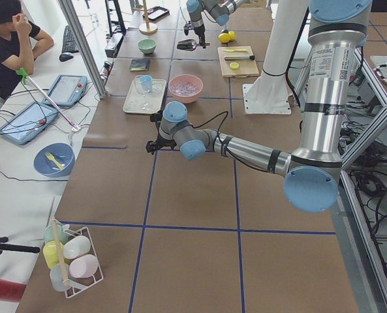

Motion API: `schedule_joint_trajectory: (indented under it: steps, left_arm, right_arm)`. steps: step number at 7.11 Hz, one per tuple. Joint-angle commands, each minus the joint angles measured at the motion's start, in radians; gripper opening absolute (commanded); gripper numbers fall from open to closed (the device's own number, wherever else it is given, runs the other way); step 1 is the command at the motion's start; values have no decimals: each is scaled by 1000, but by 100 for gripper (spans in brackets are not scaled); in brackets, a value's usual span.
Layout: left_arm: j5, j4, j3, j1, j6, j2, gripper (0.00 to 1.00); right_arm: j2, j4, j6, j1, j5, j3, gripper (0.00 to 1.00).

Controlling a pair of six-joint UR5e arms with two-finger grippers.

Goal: Put ice in cup with scoop
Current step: 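Lower the scoop onto the table and open the right gripper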

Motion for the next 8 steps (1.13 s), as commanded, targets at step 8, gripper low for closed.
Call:
schedule_joint_trajectory:
  steps: [8]
  left_arm:
    - [-63, 21, -1, -3, -1, -12, 100]
  right_arm:
    - [20, 0, 5, -26, 4, -48, 14]
